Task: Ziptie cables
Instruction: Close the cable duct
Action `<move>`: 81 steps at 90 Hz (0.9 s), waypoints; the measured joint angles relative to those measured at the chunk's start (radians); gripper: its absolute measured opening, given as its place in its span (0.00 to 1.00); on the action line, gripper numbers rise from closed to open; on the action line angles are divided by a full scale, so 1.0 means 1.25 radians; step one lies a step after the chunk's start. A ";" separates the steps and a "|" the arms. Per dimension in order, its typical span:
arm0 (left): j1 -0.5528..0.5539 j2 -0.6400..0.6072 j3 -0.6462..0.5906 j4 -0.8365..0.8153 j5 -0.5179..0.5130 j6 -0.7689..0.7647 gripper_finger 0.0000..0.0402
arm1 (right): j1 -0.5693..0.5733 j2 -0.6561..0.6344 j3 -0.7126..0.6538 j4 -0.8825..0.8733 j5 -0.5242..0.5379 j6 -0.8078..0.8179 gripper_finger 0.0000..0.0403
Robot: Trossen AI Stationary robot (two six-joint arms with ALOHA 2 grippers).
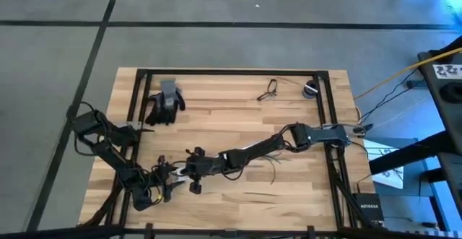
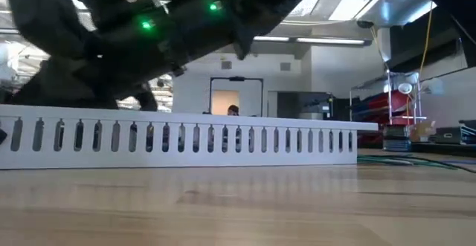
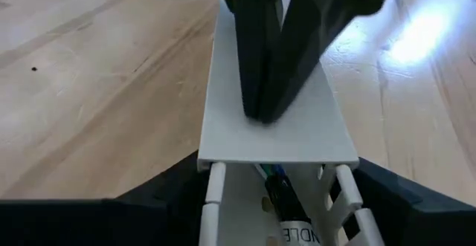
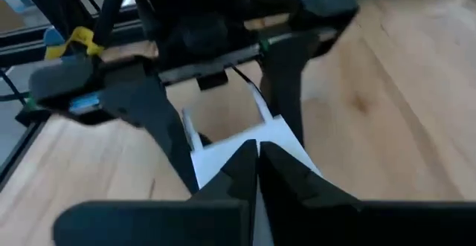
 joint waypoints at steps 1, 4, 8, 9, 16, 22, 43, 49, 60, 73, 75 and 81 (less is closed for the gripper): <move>0.001 0.000 0.000 0.000 0.000 0.001 0.56 | 0.000 0.001 0.002 -0.002 -0.001 -0.003 0.01; 0.002 0.000 0.001 -0.001 0.004 0.002 0.56 | 0.000 0.001 0.003 -0.003 -0.004 -0.010 0.01; 0.008 -0.001 0.001 -0.002 0.014 0.009 0.56 | 0.000 0.001 0.003 -0.002 -0.004 -0.014 0.01; 0.009 -0.001 0.001 -0.002 0.018 0.011 0.56 | 0.001 0.001 0.003 -0.002 -0.004 -0.014 0.01; 0.027 -0.003 0.002 -0.001 0.052 0.029 0.57 | 0.002 0.001 0.003 -0.002 -0.001 -0.018 0.01; 0.043 -0.006 0.007 -0.001 0.088 0.055 0.59 | 0.001 0.001 0.003 -0.002 0.000 -0.027 0.01; 0.030 -0.113 0.008 -0.047 0.211 0.129 0.71 | 0.002 0.002 0.003 0.005 -0.006 -0.028 0.01; 0.013 -0.146 0.009 -0.085 0.214 0.088 0.71 | 0.003 0.002 0.003 0.006 -0.006 -0.028 0.01; -0.029 -0.157 0.009 -0.149 0.216 0.005 0.70 | 0.003 0.002 0.003 0.007 -0.004 -0.027 0.01; -0.071 -0.126 0.009 -0.159 0.183 -0.060 0.68 | 0.003 0.002 0.003 0.007 -0.004 -0.027 0.01; -0.074 -0.120 0.009 -0.158 0.170 -0.068 0.68 | 0.003 0.002 0.003 0.007 -0.004 -0.027 0.01; -0.079 -0.102 0.010 -0.148 0.122 -0.085 0.66 | 0.003 0.002 0.003 0.008 -0.003 -0.027 0.01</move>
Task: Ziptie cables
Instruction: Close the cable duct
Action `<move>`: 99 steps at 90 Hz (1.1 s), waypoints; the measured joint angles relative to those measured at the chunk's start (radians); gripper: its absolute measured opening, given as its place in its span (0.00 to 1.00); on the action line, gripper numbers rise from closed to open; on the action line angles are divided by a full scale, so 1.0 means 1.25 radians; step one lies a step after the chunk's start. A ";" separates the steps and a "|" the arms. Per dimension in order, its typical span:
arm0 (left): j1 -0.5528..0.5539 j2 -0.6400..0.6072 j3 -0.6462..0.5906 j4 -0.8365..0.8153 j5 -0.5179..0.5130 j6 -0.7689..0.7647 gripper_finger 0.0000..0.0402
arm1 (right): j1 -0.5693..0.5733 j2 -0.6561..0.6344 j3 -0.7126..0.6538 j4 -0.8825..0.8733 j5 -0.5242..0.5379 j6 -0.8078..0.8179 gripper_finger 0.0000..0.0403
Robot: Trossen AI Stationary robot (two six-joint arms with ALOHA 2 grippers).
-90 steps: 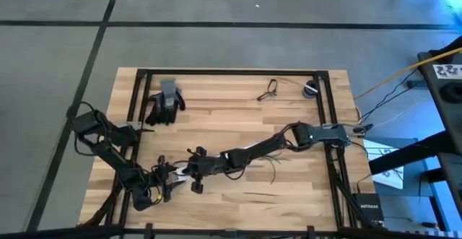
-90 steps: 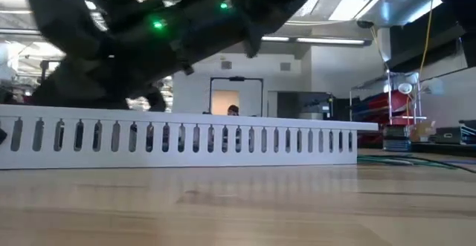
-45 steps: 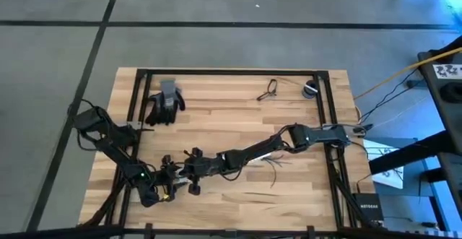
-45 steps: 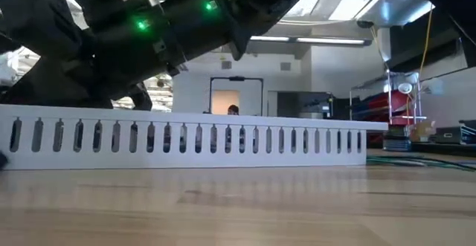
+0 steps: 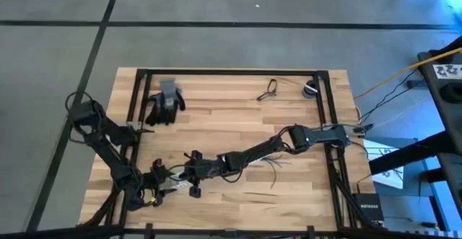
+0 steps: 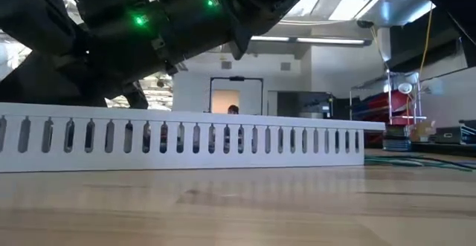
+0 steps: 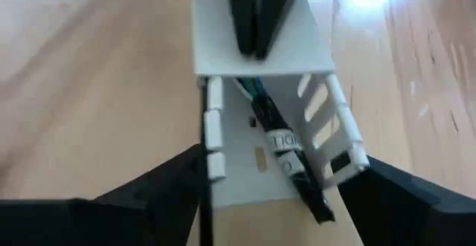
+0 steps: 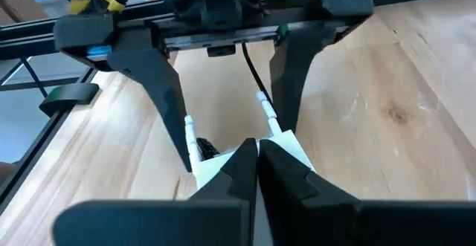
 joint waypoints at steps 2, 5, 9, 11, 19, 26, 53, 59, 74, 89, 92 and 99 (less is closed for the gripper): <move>0.000 0.007 0.000 0.003 -0.012 -0.008 0.65 | 0.000 0.000 0.000 0.000 0.000 0.000 0.01; 0.000 0.016 0.000 0.008 -0.025 -0.014 0.64 | 0.000 0.000 0.000 0.000 0.001 0.000 0.01; 0.000 0.027 0.001 0.018 -0.039 -0.016 0.62 | 0.000 -0.007 -0.001 -0.006 0.004 -0.001 0.01; 0.000 0.033 0.000 0.025 -0.046 -0.016 0.61 | 0.000 -0.009 -0.001 -0.011 0.006 -0.004 0.01; 0.000 0.061 -0.001 0.063 -0.071 -0.007 0.59 | -0.001 -0.023 -0.003 -0.021 0.013 -0.009 0.01; 0.000 0.071 -0.001 0.072 -0.079 -0.007 0.59 | -0.003 -0.037 -0.004 -0.027 0.014 -0.026 0.01; 0.001 0.072 -0.009 0.059 -0.091 -0.038 0.59 | -0.009 -0.167 -0.010 -0.180 0.040 -0.103 0.01; 0.001 0.072 -0.010 0.062 -0.090 -0.038 0.59 | -0.009 -0.210 -0.004 -0.255 0.048 -0.115 0.01; 0.001 0.072 -0.010 0.081 -0.087 -0.037 0.59 | -0.005 -0.236 -0.008 -0.480 0.044 -0.113 0.01; 0.001 0.072 -0.010 0.084 -0.083 -0.021 0.59 | 0.005 -0.238 -0.071 -0.468 0.041 -0.107 0.01; 0.001 0.072 -0.010 0.086 -0.081 -0.014 0.59 | 0.006 -0.237 -0.086 -0.451 0.041 -0.099 0.01; 0.001 0.072 -0.010 0.086 -0.079 -0.010 0.59 | 0.005 -0.240 -0.118 -0.395 0.040 -0.085 0.01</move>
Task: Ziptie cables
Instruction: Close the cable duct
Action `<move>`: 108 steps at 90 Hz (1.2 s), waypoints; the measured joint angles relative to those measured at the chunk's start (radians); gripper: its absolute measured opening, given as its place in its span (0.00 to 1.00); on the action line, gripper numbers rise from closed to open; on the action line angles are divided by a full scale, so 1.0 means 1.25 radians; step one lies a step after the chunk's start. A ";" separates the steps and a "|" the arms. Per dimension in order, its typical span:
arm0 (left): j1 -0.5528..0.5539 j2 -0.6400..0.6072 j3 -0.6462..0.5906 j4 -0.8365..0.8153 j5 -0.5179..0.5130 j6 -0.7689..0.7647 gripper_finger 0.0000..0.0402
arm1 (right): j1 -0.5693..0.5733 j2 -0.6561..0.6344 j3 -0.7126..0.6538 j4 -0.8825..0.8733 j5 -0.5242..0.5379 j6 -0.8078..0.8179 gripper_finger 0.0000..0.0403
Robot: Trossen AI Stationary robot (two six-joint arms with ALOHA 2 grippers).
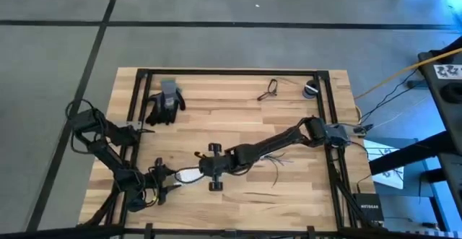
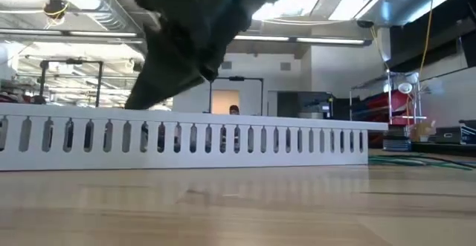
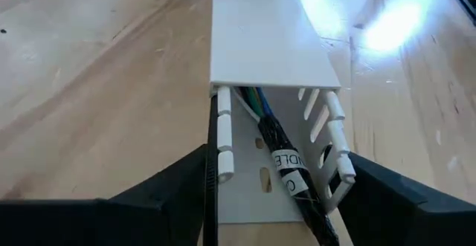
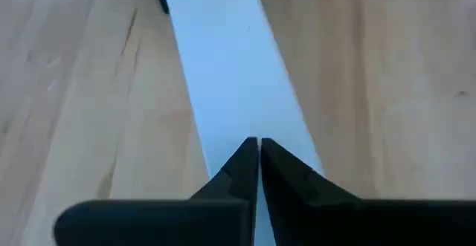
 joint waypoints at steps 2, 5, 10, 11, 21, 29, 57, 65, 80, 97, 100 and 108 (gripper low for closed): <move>0.000 0.000 0.000 0.000 0.000 0.000 0.59 | -0.001 0.000 -0.009 0.019 0.000 0.002 0.01; 0.000 0.000 0.000 0.000 -0.001 -0.002 0.59 | -0.001 0.000 -0.020 0.040 0.000 0.003 0.01; 0.003 0.000 0.000 -0.001 0.002 -0.003 0.59 | -0.001 0.002 -0.035 0.072 -0.004 0.015 0.01; 0.004 0.000 0.000 -0.001 0.001 -0.003 0.59 | -0.001 0.004 -0.037 0.079 -0.004 0.017 0.01; 0.014 0.000 0.000 -0.001 0.004 -0.002 0.59 | 0.000 0.035 -0.038 0.143 -0.017 0.047 0.01; 0.017 0.000 0.000 0.000 0.005 0.001 0.59 | -0.001 0.070 -0.025 0.204 -0.038 0.068 0.01; 0.019 0.000 0.000 0.001 0.005 -0.001 0.59 | -0.001 0.154 0.049 0.267 -0.045 0.082 0.01; 0.019 0.000 0.000 0.001 0.005 -0.001 0.59 | -0.001 0.156 0.050 0.270 -0.047 0.082 0.01; 0.020 0.000 0.000 0.001 0.005 0.001 0.59 | -0.001 0.157 0.049 0.281 -0.048 0.086 0.01; 0.020 0.000 0.000 0.002 0.007 -0.036 0.59 | -0.003 0.143 0.047 0.290 -0.042 0.061 0.01; 0.021 0.000 0.000 0.005 0.010 -0.049 0.59 | -0.006 0.134 0.047 0.275 -0.039 0.050 0.01; 0.029 0.000 0.001 0.006 0.012 -0.068 0.59 | -0.006 0.112 0.046 0.254 -0.033 0.022 0.01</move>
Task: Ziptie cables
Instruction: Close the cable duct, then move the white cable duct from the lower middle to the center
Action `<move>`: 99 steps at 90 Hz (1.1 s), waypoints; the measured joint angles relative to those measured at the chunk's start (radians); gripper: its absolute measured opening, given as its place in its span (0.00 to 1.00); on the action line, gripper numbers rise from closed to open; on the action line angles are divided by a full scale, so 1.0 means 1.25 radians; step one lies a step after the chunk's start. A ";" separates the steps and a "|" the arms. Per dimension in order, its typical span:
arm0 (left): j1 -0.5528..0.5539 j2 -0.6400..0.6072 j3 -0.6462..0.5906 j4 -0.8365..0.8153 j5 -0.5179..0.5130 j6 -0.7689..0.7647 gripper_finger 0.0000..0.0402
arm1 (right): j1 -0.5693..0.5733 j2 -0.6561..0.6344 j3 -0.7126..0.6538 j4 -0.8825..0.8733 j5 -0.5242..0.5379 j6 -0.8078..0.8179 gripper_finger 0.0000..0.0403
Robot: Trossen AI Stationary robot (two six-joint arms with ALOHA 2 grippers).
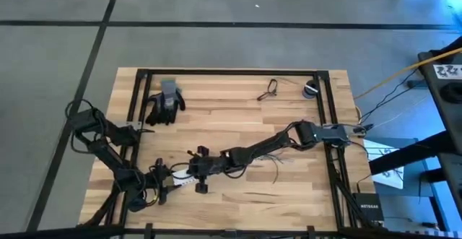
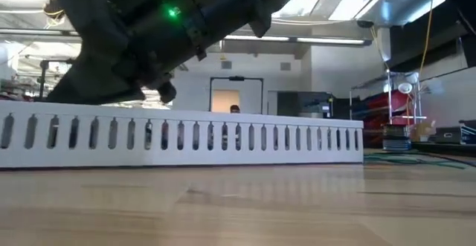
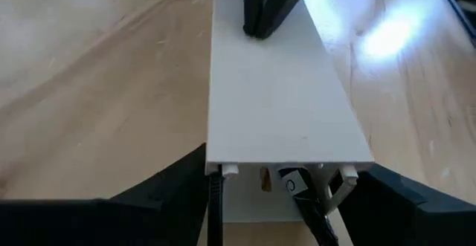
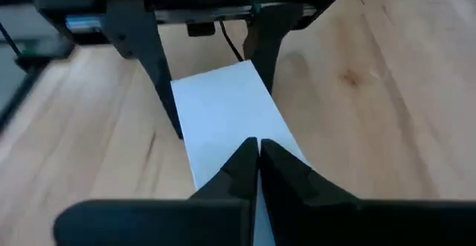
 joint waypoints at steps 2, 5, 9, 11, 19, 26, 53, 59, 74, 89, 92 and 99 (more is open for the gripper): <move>0.004 0.000 0.000 0.000 0.004 0.000 0.59 | 0.000 -0.004 -0.001 -0.005 0.000 -0.005 0.01; 0.012 0.000 0.000 0.000 0.015 0.002 0.59 | 0.000 -0.008 -0.001 -0.012 0.000 -0.008 0.01; 0.025 -0.001 0.001 0.001 0.036 0.008 0.61 | 0.000 -0.014 -0.002 -0.019 0.000 -0.009 0.01; 0.031 -0.001 0.001 0.002 0.048 0.013 0.62 | 0.000 -0.015 -0.002 -0.023 0.000 -0.009 0.01; 0.051 -0.005 0.004 0.001 0.087 0.060 0.67 | 0.000 -0.017 -0.002 -0.029 0.006 -0.011 0.01; 0.059 -0.030 0.011 -0.016 0.124 0.129 0.71 | 0.000 -0.019 0.000 -0.050 0.006 -0.015 0.01; 0.066 -0.307 0.087 -0.420 0.296 0.130 0.74 | -0.036 -0.192 -0.003 -0.355 0.049 -0.184 0.01; 0.069 -0.364 0.110 -0.517 0.287 0.092 0.74 | -0.048 -0.246 0.001 -0.423 0.053 -0.199 0.01; 0.133 -0.443 0.139 -0.453 0.150 0.241 0.74 | -0.058 -0.316 -0.062 -0.577 0.048 -0.212 0.01; 0.260 -0.406 0.139 -0.264 0.202 0.412 0.74 | -0.058 -0.437 -0.237 -0.637 0.047 -0.179 0.01; 0.286 -0.389 0.139 -0.238 0.234 0.432 0.74 | -0.059 -0.467 -0.286 -0.635 0.046 -0.168 0.01; 0.339 -0.344 0.139 -0.198 0.302 0.461 0.74 | -0.066 -0.539 -0.397 -0.601 0.036 -0.137 0.01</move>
